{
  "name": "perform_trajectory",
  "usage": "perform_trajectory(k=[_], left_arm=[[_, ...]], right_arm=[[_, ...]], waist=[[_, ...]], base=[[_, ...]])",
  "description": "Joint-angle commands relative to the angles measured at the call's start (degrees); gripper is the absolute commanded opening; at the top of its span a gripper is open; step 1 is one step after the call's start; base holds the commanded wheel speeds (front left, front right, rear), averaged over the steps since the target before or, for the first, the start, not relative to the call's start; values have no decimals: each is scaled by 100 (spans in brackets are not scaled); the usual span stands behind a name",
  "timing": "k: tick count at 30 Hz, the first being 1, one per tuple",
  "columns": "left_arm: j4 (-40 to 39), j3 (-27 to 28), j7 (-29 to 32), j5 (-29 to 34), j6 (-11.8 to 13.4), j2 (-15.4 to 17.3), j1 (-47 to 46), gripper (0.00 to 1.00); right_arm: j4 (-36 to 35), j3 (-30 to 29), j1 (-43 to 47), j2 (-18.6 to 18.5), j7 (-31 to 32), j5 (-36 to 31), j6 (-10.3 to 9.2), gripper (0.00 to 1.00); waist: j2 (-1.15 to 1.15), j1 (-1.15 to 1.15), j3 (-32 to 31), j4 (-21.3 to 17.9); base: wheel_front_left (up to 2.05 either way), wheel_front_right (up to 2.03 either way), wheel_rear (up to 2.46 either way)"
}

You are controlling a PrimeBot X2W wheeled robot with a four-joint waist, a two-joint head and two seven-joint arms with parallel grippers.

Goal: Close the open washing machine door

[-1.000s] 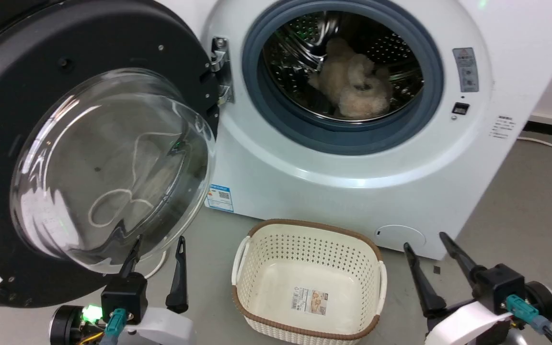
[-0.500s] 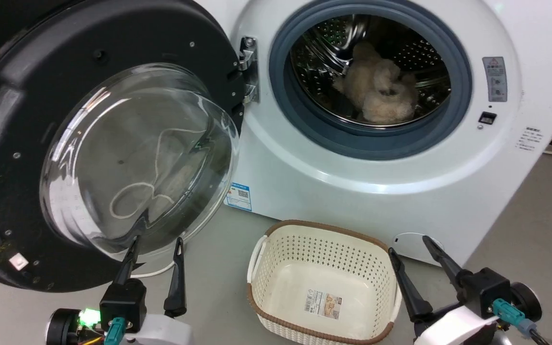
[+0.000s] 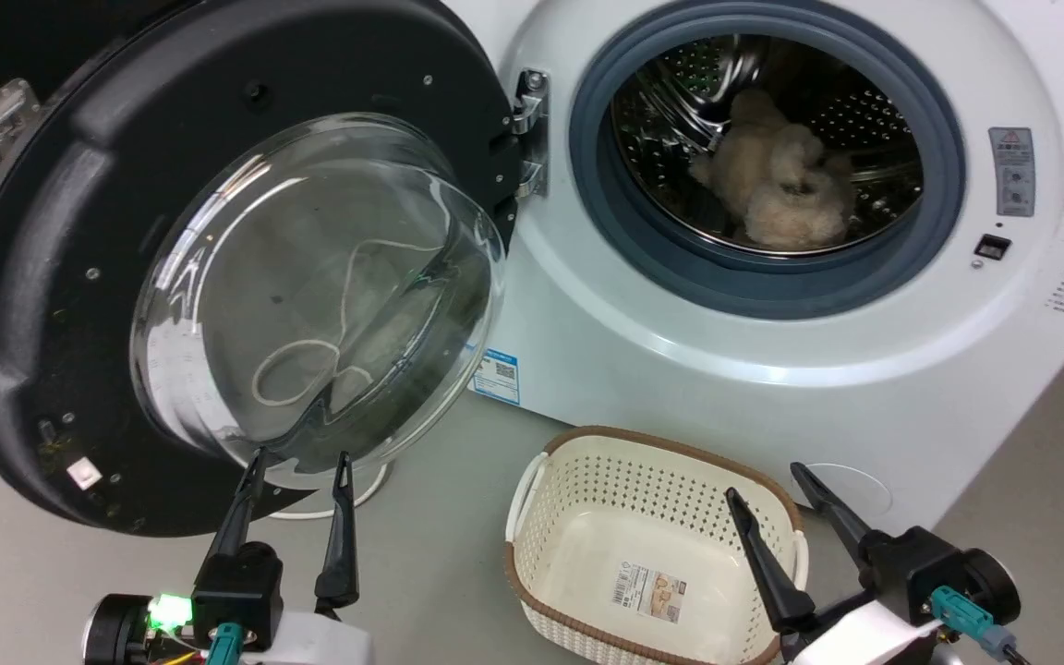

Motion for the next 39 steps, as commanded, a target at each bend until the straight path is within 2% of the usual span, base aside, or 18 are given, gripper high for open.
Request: perform_trajectory(k=[1,18,36,37,39], left_arm=[[-44,-36,-72,12,53,43,87,100],[-266,-145,-324,-62,410,141,223,100],[-338,-291,-563,-107,536,198,336,100],[-358,-302,-575,-142,520,188,338,95],[-397,-325,-599,-171,486,186,338,2]], right_arm=[[35,45,-46,-36,-61,39,3,100],[266,351,-69,-135,-313,183,3,100],[456,611,-42,-212,-552,352,4,100],[465,624,-39,-220,-564,345,4,100],[475,641,-29,-231,-588,342,4,100]], waist=[[0,0,-2,42],[0,0,-31,530],[0,0,-28,1015],[0,0,-26,1040],[0,0,-18,1092]], base=[[0,0,0],[0,0,0],[0,0,0],[0,0,0],[0,0,0]])
